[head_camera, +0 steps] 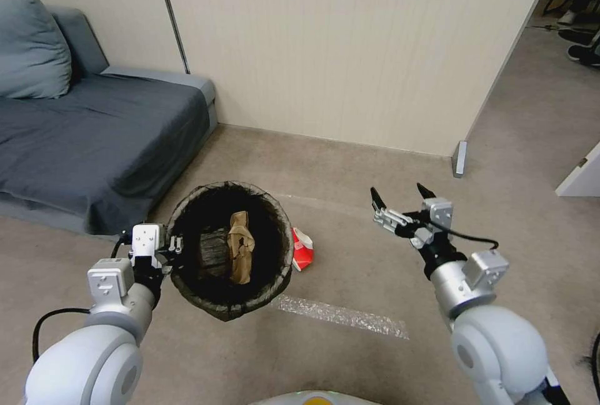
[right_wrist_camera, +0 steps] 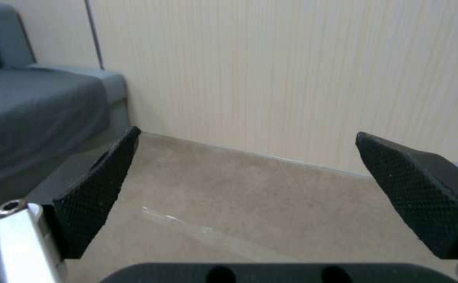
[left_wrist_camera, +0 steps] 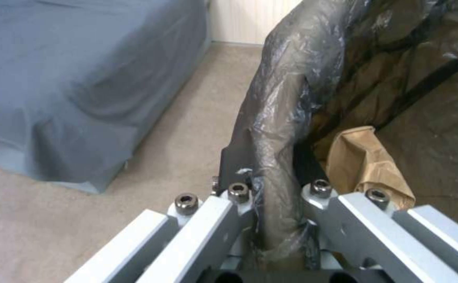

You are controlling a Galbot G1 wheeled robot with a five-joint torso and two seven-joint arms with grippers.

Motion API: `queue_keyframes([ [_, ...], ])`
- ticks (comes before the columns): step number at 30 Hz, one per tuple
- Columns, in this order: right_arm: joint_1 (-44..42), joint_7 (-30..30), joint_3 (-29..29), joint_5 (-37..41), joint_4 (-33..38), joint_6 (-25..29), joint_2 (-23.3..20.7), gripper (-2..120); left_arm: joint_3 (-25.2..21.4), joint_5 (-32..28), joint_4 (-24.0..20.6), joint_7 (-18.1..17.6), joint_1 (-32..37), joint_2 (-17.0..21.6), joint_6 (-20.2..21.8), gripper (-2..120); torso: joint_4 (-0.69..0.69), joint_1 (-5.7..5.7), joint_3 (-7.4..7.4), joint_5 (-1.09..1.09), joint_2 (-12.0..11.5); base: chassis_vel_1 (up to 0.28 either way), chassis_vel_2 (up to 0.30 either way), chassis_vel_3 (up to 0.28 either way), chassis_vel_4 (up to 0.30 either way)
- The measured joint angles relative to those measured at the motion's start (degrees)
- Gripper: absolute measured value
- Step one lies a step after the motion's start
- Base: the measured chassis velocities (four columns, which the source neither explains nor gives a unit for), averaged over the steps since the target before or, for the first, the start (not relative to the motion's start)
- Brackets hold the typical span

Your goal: Pick up the trash bin, then pick up the garbage from the floor and place it into the trash bin.

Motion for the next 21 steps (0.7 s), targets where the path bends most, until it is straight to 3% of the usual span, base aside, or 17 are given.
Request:
queue_keyframes([
  [10, 1.0, -0.1, -1.4, -2.7, -3.4, 1.4, 0.4, 100, -3.3, 2.8, -0.3, 3.6, 1.3, -2.1, -0.3, 2, 0.00, 0.00, 0.00, 0.00, 0.0, 0.000, 0.000, 0.000, 0.000],
  [21, 12.0, -2.3, -6.7, 3.3, -17.2, -3.2, -4.3, 100, -5.0, 2.1, -1.8, 3.9, 3.0, -2.7, -0.3, 2, 0.00, 0.00, 0.01, 0.01, 0.0, 0.000, 0.000, 0.000, 0.000],
])
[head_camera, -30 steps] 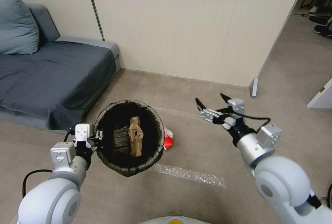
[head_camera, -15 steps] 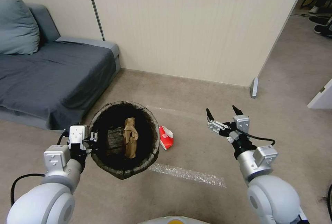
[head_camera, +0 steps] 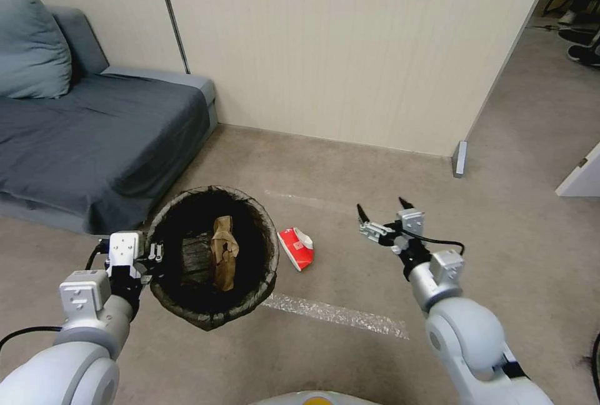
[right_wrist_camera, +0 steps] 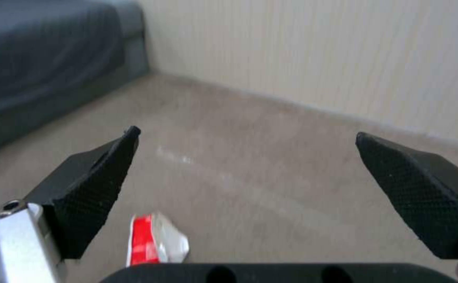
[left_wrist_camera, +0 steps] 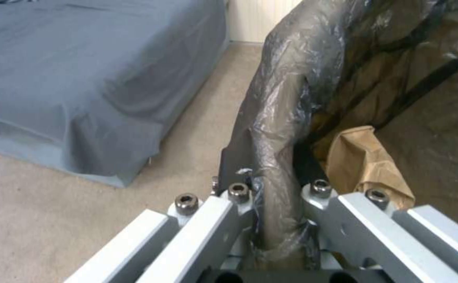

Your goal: Pick up the trash bin, then pick up the garbage from the floor and place it into the trash bin.

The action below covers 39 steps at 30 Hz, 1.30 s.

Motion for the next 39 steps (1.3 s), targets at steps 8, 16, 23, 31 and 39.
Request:
queue_keyframes([
  [8, 9.5, -1.3, -6.7, 5.0, -10.7, -1.9, -0.9, 100, -0.8, -1.1, -0.1, -0.2, 1.5, -0.5, 0.1, 2, 0.01, 0.00, 0.00, -0.02, 0.0, 0.000, 0.000, 0.000, 0.000],
  [16, 18.0, -1.4, -14.1, 7.3, -23.9, -3.6, 1.4, 100, -1.6, -2.4, -0.1, -0.4, 1.5, 0.3, 0.4, 2, 0.00, 0.01, 0.00, -0.01, 0.0, 0.000, 0.000, 0.000, 0.000],
  [23, 23.3, -2.0, -19.2, 6.4, -33.8, -3.8, 4.3, 100, -1.5, -2.9, -0.1, -0.7, 1.5, 0.3, 0.7, 2, 0.00, 0.00, 0.00, -0.02, 0.0, 0.000, 0.000, 0.000, 0.000],
  [31, 29.3, -0.8, -22.1, 1.5, -48.6, -1.7, 9.8, 100, -1.1, -3.1, -0.1, -0.8, 1.1, 0.8, 1.1, 2, 0.00, 0.00, 0.00, -0.01, 0.0, 0.000, 0.000, 0.000, 0.000],
  [39, 31.7, -0.6, -23.2, -1.0, -54.5, -0.2, 11.5, 100, -0.5, -3.0, -0.1, -0.9, 1.2, 0.4, 1.2, 2, 0.00, 0.00, 0.00, -0.01, 0.0, 0.000, 0.000, 0.000, 0.000],
])
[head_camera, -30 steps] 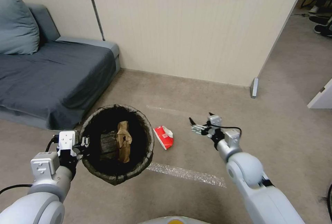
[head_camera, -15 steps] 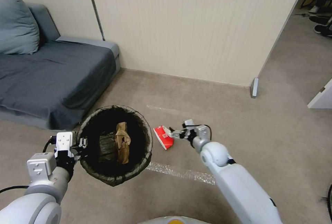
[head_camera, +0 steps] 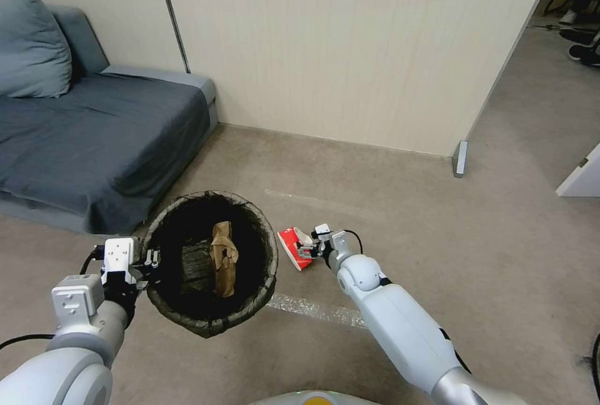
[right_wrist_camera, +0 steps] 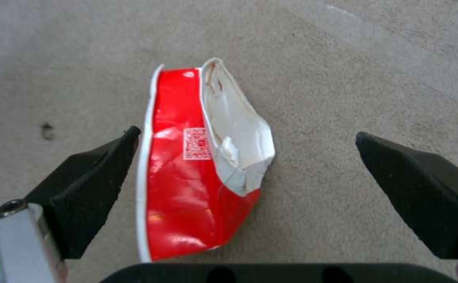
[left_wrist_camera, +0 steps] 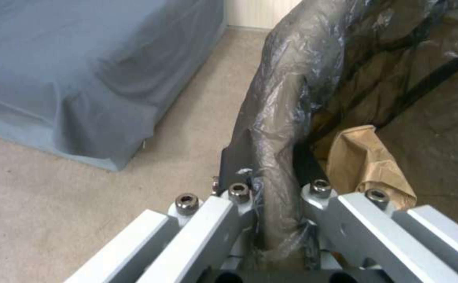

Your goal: Pick up the trash bin, then pick up the garbage from the floor and place it into the trash bin.

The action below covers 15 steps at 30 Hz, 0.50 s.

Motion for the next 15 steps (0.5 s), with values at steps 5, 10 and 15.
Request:
queue_keyframes([
  [5, 2.3, -0.3, -0.2, -3.0, -4.9, 2.0, 1.5, 100, 0.3, 0.1, 0.0, 0.0, 0.2, -0.2, 0.0, 2, 0.00, 0.00, 0.00, 0.00, 0.0, 0.000, 0.000, 0.000, 0.000],
  [10, 4.4, -1.2, 0.8, -6.9, -10.6, 4.6, 3.7, 100, 0.5, 0.2, 0.0, 0.0, 0.3, -0.4, 0.0, 2, 0.00, 0.00, 0.00, 0.00, 0.0, 0.000, 0.000, 0.000, 0.000],
  [15, 5.7, -1.5, 2.1, -8.5, -14.8, 5.8, 5.7, 100, 0.5, 0.2, 0.0, 0.0, 0.5, -0.5, 0.1, 2, 0.01, 0.00, 0.00, 0.00, 0.0, 0.000, 0.000, 0.000, 0.000],
])
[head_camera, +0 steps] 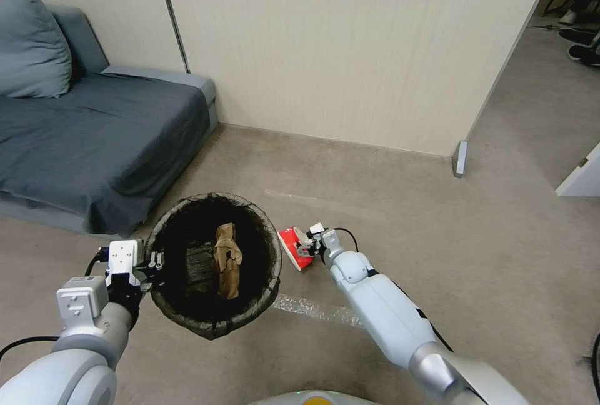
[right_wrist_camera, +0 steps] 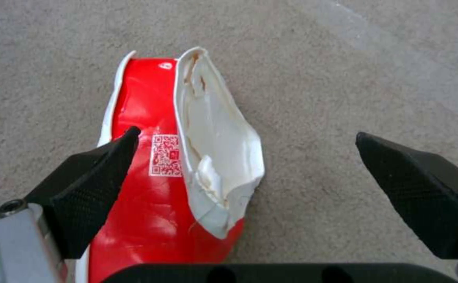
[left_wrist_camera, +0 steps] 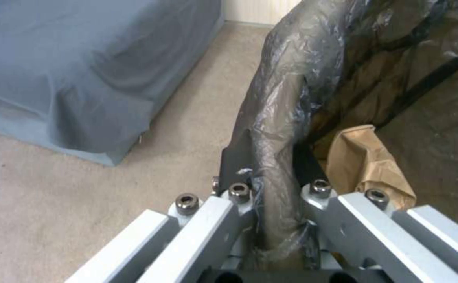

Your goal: Pick up the trash bin, then pick up the garbage from the floor and place it into the trash bin.

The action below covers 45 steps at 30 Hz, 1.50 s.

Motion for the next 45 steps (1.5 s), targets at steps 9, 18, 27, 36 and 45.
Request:
queue_keyframes([
  [9, 1.6, -1.3, 2.2, -2.7, -5.2, 1.4, 2.8, 100, 0.0, 0.1, 0.0, 0.0, 0.3, -0.3, 0.0, 2, 0.00, 0.00, 0.00, 0.00, 0.0, 0.000, 0.000, 0.000, 0.000],
  [18, 1.8, -2.3, 3.5, -3.5, -6.9, 1.4, 3.3, 97, 0.2, 0.2, 0.0, 0.0, 0.2, -0.3, 0.0, 2, 0.00, 0.00, 0.00, 0.00, 0.0, 0.000, 0.000, 0.000, 0.000],
  [27, 1.6, -3.4, 4.7, -3.7, -7.5, 1.1, 3.1, 62, 0.9, 0.9, 0.1, 0.0, 0.4, -0.3, 0.0, 2, 0.00, 0.00, 0.00, 0.00, 0.0, 0.000, 0.000, 0.000, 0.000],
  [36, 1.4, -3.5, 5.5, -3.6, -7.7, 1.1, 2.8, 34, 1.1, 1.0, 0.0, 0.0, 0.5, -0.1, 0.0, 2, 0.00, -0.01, 0.00, 0.01, 0.0, 0.000, 0.000, 0.000, 0.000],
  [45, 0.7, -3.1, 6.0, -3.5, -7.2, 1.5, 2.2, 2, 1.8, 1.5, 0.0, 0.0, 0.6, 0.0, -0.1, 2, 0.00, 0.00, 0.00, 0.01, 0.0, 0.000, 0.000, 0.000, 0.000],
])
